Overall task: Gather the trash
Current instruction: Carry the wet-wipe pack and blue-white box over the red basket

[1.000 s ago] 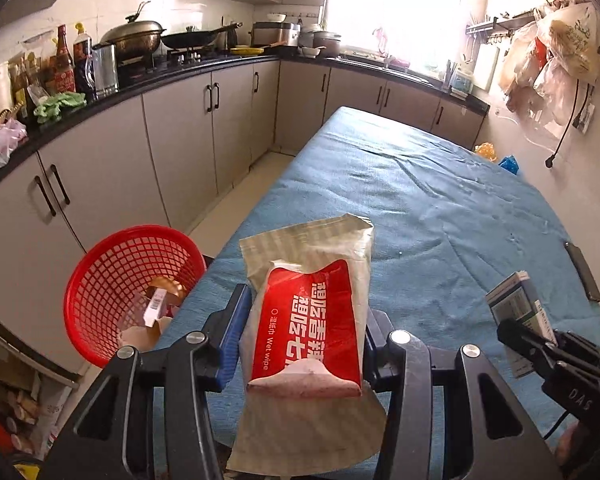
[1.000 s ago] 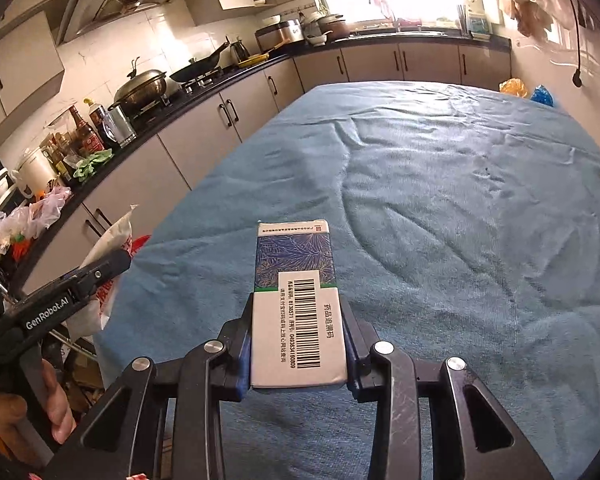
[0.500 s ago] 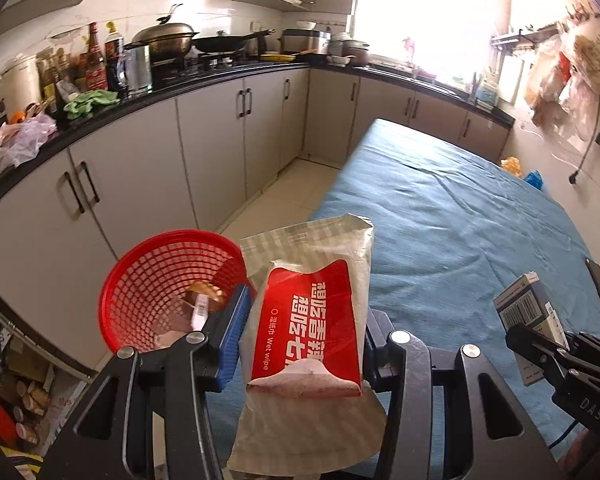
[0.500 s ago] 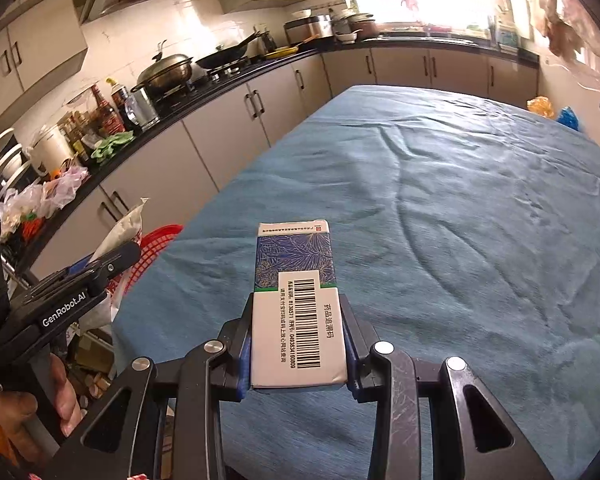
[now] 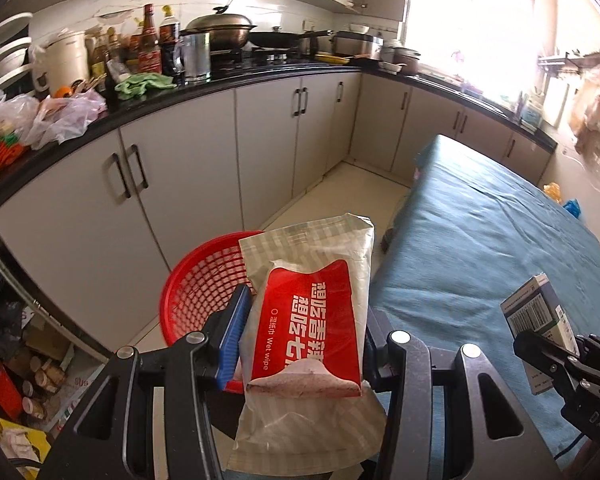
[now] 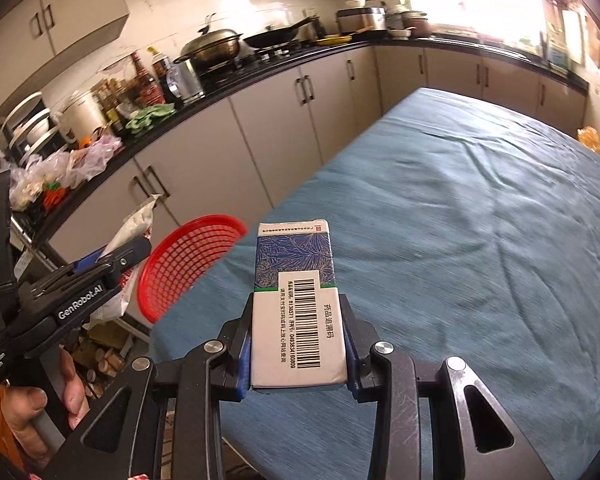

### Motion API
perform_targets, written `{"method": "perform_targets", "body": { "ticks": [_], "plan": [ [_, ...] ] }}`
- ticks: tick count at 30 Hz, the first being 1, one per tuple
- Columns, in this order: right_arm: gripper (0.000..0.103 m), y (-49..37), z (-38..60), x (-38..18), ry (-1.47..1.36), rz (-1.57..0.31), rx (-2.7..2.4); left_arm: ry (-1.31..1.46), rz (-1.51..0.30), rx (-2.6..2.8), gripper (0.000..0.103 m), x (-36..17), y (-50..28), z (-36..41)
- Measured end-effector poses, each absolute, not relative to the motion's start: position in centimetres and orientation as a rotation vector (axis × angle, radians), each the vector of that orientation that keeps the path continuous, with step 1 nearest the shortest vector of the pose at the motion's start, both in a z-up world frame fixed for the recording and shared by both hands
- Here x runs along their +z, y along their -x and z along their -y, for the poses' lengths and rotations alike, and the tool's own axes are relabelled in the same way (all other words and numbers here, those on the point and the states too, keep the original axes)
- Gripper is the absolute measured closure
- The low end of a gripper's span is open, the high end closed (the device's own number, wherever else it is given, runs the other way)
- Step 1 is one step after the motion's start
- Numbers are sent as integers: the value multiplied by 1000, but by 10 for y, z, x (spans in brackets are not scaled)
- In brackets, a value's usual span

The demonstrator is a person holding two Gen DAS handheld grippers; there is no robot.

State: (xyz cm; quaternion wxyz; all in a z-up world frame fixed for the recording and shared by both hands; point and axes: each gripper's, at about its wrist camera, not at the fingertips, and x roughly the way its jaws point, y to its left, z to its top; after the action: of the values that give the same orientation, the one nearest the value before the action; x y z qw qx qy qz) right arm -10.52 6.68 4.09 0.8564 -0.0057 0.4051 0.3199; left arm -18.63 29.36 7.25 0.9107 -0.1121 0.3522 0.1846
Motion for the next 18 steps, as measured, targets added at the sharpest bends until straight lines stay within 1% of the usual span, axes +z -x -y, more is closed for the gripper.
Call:
{"method": "perform_targets", "body": {
  "ticks": [18],
  "plan": [
    [65, 98, -142, 39, 60, -875, 794, 293, -759, 439, 57, 56, 190, -340]
  ]
}}
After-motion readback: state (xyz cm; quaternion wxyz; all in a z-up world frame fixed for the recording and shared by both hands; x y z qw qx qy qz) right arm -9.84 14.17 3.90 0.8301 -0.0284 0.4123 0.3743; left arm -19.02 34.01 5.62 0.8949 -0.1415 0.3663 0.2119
